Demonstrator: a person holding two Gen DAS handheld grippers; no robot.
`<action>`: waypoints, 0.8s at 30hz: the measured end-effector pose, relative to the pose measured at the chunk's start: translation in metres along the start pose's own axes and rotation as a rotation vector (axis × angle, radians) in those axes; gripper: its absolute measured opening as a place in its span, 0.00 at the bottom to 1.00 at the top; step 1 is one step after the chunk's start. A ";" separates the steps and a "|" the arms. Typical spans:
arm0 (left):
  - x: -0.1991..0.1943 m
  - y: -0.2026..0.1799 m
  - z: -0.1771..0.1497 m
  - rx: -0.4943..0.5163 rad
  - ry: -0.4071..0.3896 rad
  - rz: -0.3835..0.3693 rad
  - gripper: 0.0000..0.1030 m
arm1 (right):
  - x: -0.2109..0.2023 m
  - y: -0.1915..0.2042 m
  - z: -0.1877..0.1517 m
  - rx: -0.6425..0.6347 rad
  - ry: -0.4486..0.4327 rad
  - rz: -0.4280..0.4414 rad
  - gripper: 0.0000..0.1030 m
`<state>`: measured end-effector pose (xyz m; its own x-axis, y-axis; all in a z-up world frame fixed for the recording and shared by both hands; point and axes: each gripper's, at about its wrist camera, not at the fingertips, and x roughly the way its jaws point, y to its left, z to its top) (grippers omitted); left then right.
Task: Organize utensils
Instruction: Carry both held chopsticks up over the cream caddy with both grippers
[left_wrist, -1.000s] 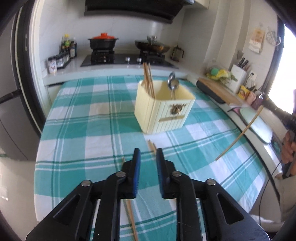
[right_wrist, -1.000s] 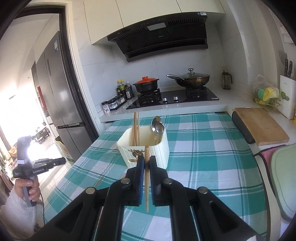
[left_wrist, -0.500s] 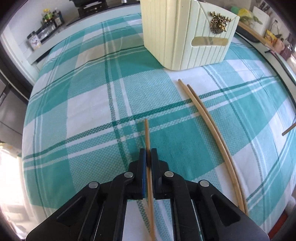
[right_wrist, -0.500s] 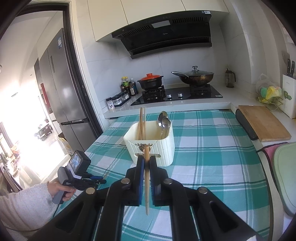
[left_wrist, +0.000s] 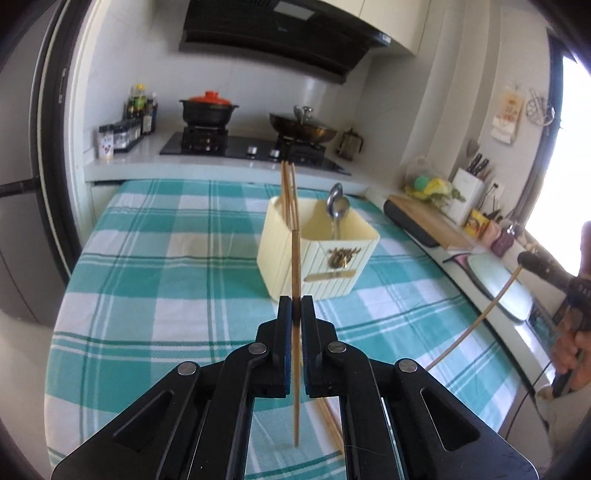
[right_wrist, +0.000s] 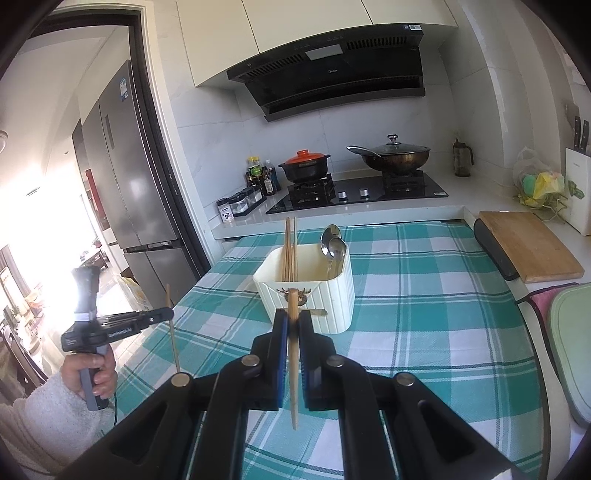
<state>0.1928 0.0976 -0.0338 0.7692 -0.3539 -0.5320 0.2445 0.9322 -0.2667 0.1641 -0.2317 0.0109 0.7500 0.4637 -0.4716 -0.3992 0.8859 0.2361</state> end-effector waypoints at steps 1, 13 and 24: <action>-0.004 -0.001 0.003 -0.003 -0.013 0.000 0.03 | 0.001 0.000 0.000 -0.001 0.000 0.004 0.06; -0.029 -0.015 0.032 0.010 -0.117 -0.037 0.03 | 0.001 0.000 0.006 0.011 -0.018 -0.024 0.06; -0.033 -0.022 0.052 0.039 -0.132 -0.027 0.03 | -0.002 -0.010 0.022 0.009 -0.042 -0.039 0.06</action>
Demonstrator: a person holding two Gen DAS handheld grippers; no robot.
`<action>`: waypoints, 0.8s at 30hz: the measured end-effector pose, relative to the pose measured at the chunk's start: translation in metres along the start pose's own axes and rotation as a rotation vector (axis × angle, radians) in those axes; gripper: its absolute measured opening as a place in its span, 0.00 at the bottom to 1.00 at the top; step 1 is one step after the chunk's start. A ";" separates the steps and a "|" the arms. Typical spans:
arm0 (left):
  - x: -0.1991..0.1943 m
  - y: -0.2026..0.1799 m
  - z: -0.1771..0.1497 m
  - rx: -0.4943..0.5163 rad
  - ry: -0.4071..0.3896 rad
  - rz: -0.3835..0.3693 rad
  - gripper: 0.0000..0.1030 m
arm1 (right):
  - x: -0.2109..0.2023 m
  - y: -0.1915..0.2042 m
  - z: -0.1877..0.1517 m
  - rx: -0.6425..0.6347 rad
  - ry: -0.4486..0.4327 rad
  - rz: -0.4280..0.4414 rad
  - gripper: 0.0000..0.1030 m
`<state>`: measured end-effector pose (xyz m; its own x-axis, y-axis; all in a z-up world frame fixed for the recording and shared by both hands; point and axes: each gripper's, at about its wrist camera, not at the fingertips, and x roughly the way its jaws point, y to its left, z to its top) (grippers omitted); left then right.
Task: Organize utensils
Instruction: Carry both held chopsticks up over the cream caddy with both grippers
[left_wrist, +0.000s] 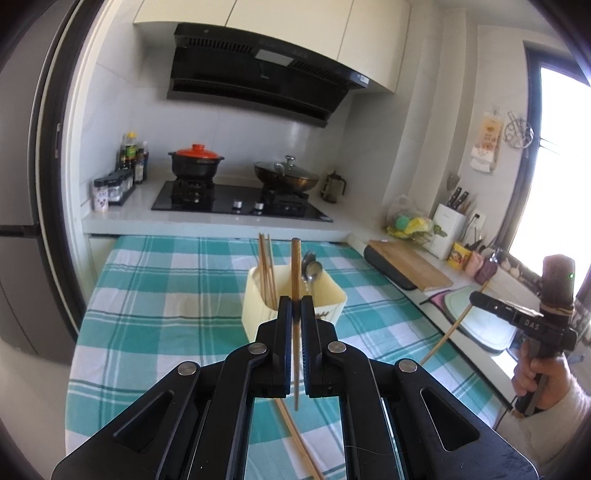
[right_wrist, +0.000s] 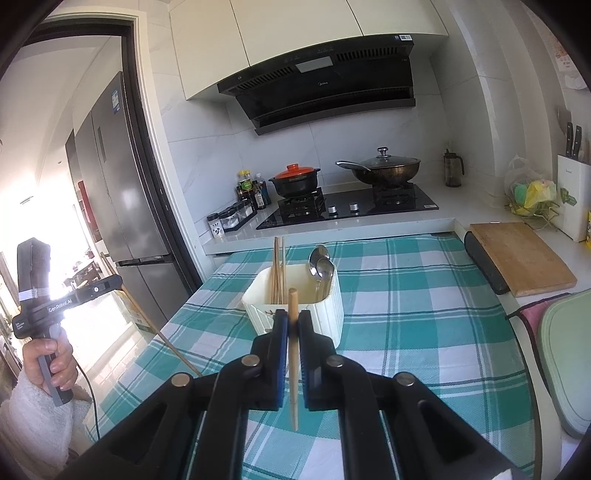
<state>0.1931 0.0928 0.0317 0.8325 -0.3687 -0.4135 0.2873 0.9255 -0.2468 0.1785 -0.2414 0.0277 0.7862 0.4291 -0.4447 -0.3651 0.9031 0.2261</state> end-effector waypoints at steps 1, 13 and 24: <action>-0.001 -0.001 0.001 0.002 -0.001 0.002 0.03 | 0.001 0.000 0.001 0.000 0.000 0.000 0.06; -0.008 0.000 0.029 -0.006 -0.052 -0.012 0.03 | 0.017 0.003 0.020 -0.030 0.001 -0.006 0.06; 0.018 -0.006 0.080 -0.036 -0.115 -0.048 0.03 | 0.034 0.011 0.098 -0.100 -0.126 -0.029 0.06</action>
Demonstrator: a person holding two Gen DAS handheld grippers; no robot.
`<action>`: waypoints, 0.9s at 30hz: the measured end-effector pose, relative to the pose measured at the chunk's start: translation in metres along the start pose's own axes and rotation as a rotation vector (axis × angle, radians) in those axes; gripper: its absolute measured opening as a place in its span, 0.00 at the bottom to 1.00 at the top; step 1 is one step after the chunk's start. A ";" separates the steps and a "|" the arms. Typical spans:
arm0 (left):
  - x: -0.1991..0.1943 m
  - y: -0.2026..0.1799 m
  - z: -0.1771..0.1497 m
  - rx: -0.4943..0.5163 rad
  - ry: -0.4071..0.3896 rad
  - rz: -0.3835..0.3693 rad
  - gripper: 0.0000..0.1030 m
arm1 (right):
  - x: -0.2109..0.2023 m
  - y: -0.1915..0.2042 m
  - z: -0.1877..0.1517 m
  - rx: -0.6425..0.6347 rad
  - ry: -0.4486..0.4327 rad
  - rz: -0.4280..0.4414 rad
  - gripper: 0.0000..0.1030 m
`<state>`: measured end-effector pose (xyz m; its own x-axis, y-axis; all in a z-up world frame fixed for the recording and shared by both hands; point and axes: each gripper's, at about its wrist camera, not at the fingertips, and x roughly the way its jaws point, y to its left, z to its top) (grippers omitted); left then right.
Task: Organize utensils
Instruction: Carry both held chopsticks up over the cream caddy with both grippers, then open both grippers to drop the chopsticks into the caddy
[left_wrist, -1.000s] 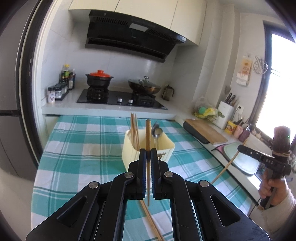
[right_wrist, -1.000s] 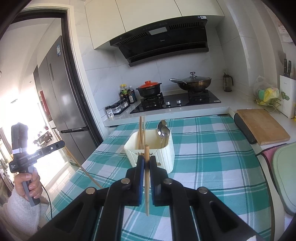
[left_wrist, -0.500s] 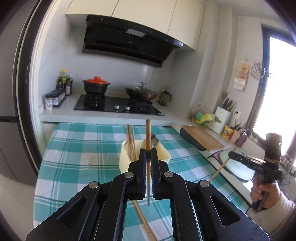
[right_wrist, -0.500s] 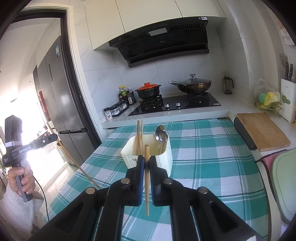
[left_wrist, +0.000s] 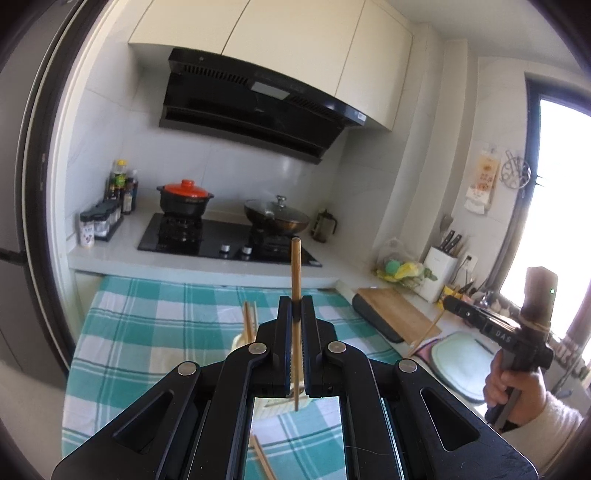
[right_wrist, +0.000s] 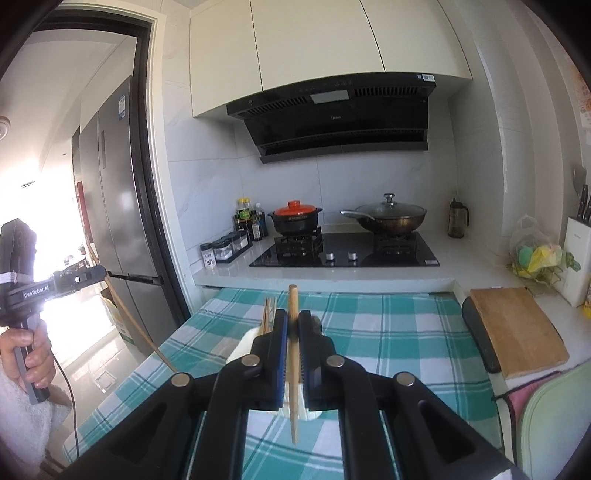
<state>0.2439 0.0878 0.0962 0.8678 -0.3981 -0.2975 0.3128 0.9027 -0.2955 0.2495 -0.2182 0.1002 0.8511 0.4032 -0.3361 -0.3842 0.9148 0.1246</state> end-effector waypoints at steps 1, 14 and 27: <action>0.005 -0.001 0.003 0.002 -0.008 0.000 0.03 | 0.005 0.000 0.008 0.008 -0.015 0.001 0.06; 0.117 0.014 -0.006 0.026 0.088 0.082 0.03 | 0.118 0.015 0.005 -0.028 -0.048 -0.003 0.06; 0.218 0.047 -0.050 -0.033 0.444 0.156 0.21 | 0.259 0.005 -0.052 0.085 0.396 0.132 0.13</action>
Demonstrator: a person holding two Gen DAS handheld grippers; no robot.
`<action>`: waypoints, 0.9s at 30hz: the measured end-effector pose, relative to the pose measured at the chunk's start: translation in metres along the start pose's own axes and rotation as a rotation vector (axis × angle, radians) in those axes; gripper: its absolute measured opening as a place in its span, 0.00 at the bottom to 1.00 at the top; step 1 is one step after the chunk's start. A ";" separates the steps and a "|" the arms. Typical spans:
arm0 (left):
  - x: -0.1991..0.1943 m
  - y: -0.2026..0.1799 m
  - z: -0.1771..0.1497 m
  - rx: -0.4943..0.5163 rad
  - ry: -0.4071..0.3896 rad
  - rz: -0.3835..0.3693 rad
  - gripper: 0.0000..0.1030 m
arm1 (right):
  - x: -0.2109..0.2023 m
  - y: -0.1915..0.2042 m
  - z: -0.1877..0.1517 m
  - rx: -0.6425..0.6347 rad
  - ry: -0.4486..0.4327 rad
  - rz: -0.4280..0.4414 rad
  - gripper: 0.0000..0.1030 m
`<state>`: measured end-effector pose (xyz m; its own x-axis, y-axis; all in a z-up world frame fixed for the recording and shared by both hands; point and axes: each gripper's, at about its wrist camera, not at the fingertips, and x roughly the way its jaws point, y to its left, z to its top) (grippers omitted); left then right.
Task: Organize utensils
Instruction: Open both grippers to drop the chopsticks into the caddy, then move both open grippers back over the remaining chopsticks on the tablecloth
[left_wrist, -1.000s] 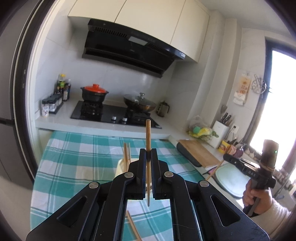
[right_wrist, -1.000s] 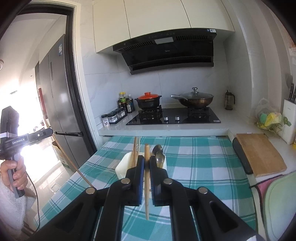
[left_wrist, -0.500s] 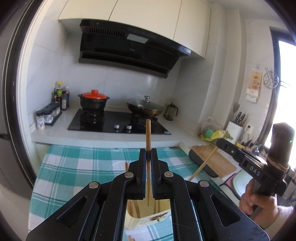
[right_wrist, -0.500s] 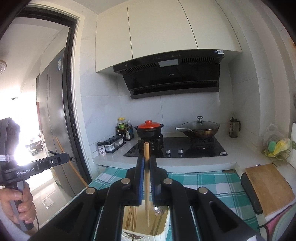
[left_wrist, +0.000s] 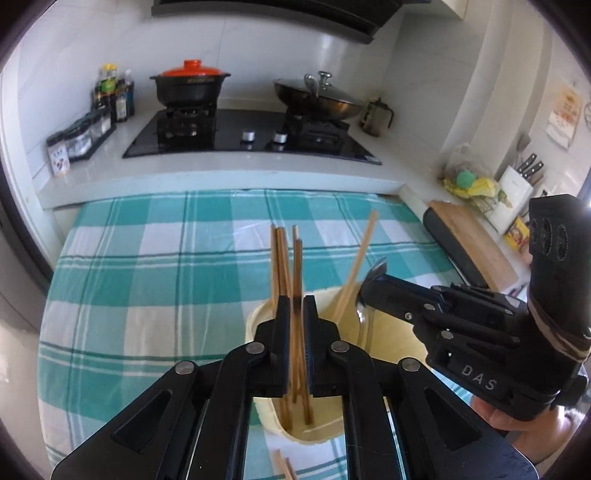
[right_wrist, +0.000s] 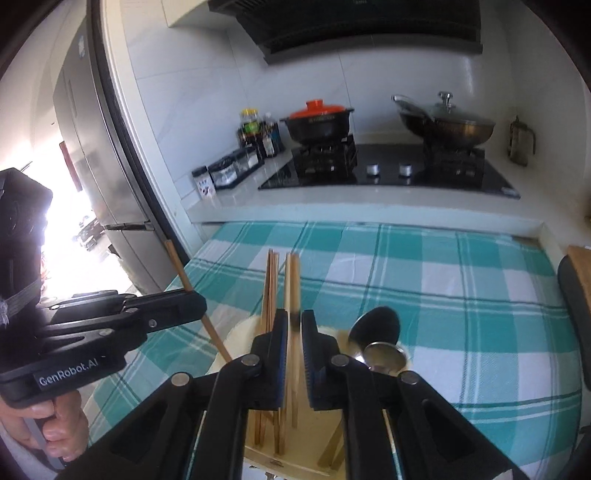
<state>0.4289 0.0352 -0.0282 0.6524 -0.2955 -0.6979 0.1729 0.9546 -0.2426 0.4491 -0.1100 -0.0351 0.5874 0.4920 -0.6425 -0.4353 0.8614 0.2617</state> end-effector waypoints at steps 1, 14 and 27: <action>-0.004 0.003 -0.004 -0.021 -0.006 -0.013 0.33 | -0.004 -0.001 -0.003 0.011 -0.013 0.009 0.16; -0.071 0.032 -0.185 -0.068 0.070 0.079 0.84 | -0.090 0.028 -0.202 -0.144 0.113 -0.167 0.48; -0.080 0.007 -0.239 -0.147 0.068 0.090 0.84 | -0.118 0.021 -0.296 -0.011 0.120 -0.241 0.48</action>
<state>0.2016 0.0566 -0.1345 0.6082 -0.2154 -0.7640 0.0030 0.9631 -0.2692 0.1688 -0.1869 -0.1670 0.5902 0.2539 -0.7663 -0.3008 0.9501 0.0832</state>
